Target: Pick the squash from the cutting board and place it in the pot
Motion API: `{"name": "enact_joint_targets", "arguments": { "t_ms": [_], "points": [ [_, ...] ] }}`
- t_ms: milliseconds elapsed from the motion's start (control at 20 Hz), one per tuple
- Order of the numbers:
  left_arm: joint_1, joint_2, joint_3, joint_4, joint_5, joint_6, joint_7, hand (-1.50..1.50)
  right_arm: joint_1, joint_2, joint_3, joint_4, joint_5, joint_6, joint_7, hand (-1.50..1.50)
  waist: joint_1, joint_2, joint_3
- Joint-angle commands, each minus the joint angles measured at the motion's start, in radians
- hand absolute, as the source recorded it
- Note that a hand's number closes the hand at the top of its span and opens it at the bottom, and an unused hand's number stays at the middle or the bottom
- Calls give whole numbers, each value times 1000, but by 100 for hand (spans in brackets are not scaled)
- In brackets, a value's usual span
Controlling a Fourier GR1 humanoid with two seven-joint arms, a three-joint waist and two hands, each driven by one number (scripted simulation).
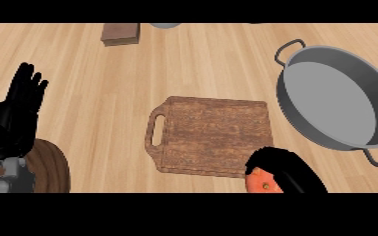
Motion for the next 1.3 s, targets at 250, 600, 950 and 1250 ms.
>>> {"name": "enact_joint_targets", "arguments": {
  "t_ms": [250,600,950,1250],
  "points": [
    [-55,-1,0,50,7,-15,-18,0,307,-18,-268,-589,-254,-34,102,150,32,21,3],
    [-91,5,-16,53,23,-58,2,0,255,-59,-596,-677,-540,91,290,150,106,31,4],
    [-80,-62,-72,63,-41,-26,-61,0,3,-159,-773,-408,-705,162,349,150,121,33,4],
    [-129,-64,-68,91,-32,-33,-31,0,-136,-138,-761,-136,-726,138,260,150,125,35,5]
  ]
}}
